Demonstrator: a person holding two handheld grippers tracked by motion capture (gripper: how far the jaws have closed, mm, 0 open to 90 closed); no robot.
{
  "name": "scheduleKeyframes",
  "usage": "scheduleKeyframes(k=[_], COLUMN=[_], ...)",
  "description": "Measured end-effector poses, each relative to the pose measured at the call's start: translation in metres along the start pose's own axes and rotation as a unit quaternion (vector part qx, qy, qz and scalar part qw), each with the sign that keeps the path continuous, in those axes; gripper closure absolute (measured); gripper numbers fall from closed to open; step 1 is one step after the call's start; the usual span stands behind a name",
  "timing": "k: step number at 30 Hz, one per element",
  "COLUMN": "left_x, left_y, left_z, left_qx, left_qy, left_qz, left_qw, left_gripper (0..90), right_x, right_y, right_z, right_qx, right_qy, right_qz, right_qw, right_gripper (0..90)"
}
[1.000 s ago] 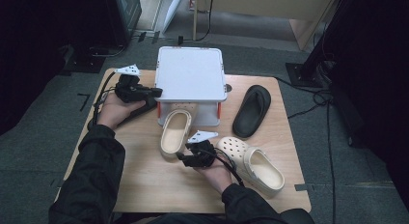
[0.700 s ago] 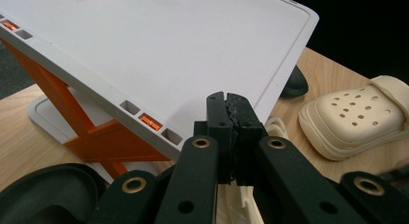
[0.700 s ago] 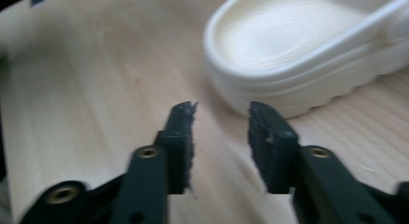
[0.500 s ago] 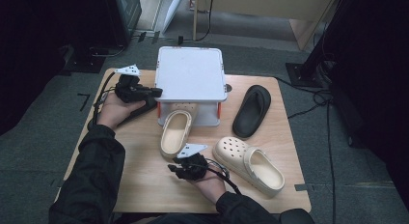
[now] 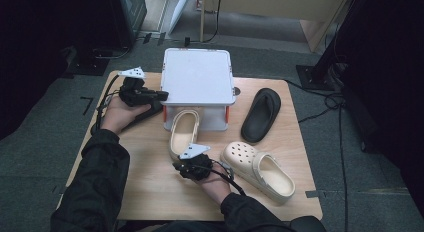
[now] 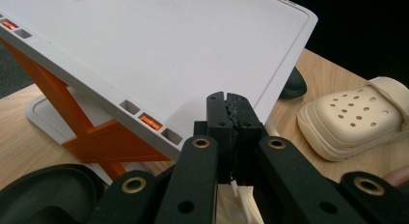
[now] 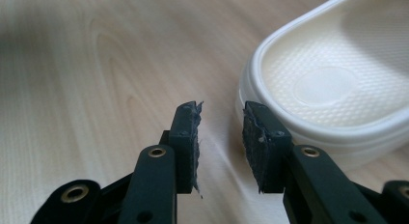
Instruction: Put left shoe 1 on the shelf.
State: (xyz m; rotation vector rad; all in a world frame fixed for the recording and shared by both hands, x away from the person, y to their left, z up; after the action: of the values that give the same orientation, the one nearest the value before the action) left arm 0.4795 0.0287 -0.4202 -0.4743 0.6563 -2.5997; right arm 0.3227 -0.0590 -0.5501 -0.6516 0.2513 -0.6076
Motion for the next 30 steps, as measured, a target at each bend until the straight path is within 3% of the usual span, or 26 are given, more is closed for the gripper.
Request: scheduleKeyframes(k=[7, 14, 18, 27, 30], left_x=[0.0, 0.0, 0.0, 0.0, 0.0], left_y=[0.0, 0.0, 0.0, 0.0, 0.0], left_z=[0.0, 0.0, 0.0, 0.0, 0.0], left_qx=[0.0, 0.002, 0.001, 0.001, 0.002], left_qy=[0.0, -0.002, -0.002, -0.004, -0.004], left_qz=[0.0, -0.002, 0.0, -0.002, -0.003], left_qw=[1.0, 1.0, 1.0, 1.0, 1.0], left_gripper=[89.8, 89.8, 89.7, 89.6, 89.6], right_x=[0.02, 0.03, 0.039, 0.058, 0.063], right_y=[-0.002, -0.012, -0.018, -0.004, 0.002], right_z=[0.01, 0.013, 0.011, 0.006, 0.005], right_qx=[0.009, 0.02, 0.029, 0.02, 0.012], right_qy=[0.007, 0.045, 0.071, 0.095, 0.104], right_qz=[-0.016, -0.015, -0.038, -0.091, -0.093], right_qw=[0.9998, 0.9987, 0.9963, 0.991, 0.9902], right_gripper=[65.4, 56.6, 43.7, 33.1, 29.5])
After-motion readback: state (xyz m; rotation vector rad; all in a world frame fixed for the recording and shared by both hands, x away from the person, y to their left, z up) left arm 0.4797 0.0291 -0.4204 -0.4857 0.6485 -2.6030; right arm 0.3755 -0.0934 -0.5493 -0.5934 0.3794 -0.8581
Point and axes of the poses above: each handheld gripper's, and its own axes: y roughly forward along the jaws, z roughly out of its top, x roughly to its right, the point moved 10 cm from there along y, roughly forward along the jaws, and after that the axes turned 2 degrees about -z, right-handed, at the moved point
